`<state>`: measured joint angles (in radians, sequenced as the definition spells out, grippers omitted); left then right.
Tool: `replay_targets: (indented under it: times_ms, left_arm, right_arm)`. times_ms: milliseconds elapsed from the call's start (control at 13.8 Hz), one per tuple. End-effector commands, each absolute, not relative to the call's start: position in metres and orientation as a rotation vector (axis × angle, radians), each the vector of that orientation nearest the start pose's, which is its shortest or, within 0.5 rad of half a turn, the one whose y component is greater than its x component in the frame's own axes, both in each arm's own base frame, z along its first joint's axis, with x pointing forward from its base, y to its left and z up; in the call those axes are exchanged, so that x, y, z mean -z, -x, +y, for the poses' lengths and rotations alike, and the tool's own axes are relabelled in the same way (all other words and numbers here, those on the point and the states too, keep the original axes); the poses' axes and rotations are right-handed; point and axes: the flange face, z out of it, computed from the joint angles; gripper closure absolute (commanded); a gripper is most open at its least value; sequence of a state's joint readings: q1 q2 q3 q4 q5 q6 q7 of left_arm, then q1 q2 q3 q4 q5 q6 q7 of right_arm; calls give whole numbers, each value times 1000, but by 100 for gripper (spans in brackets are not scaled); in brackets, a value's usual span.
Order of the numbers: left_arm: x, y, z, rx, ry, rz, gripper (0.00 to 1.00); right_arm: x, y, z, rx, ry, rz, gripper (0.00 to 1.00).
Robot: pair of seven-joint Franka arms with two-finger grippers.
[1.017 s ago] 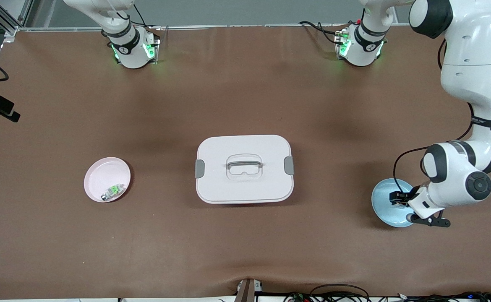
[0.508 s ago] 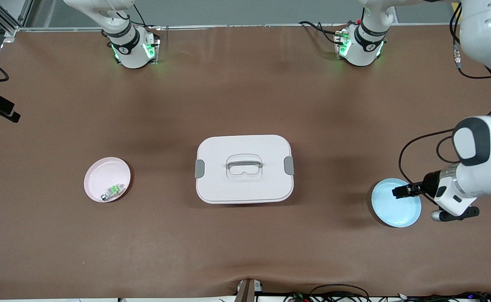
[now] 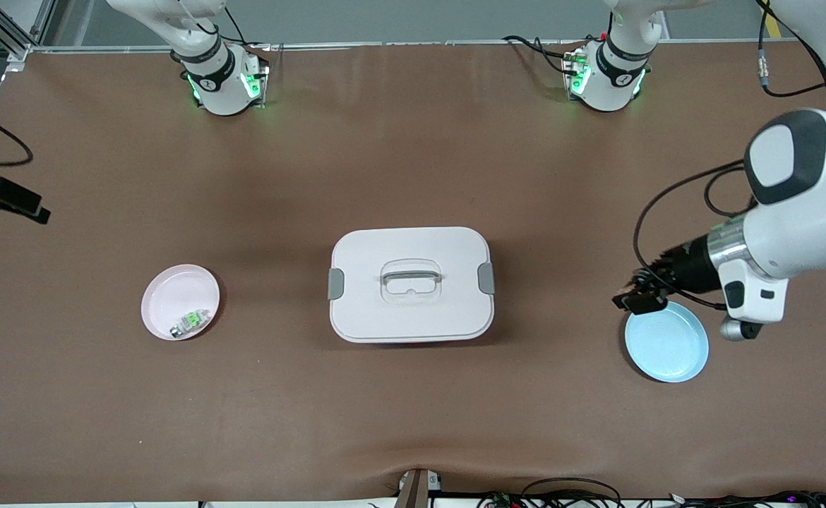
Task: Transfer orange switch to right arm and place
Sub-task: 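Lift the orange switch with the left gripper toward the box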
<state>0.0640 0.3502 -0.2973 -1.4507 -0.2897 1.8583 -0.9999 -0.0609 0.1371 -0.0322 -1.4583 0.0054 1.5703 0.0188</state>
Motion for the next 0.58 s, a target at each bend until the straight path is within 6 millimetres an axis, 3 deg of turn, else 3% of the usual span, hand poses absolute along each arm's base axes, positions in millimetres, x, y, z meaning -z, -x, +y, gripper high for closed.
replay_targets:
  times_ms: [0,218,508]
  left_arm:
    - [-532,-638,-185,-396,3039,-1738,80]
    - [-557,-623,-235,-496,2917,-1962,80]
    - [-583,-602,-299,-568,2854,-2184,80]
  right_arm:
    - [-596,-604,-55,-39,3176,155,0]
    - [-583,-610,-57,-69,3191,147,0]
    - [-563,-620,-42,-101,3163,119,0]
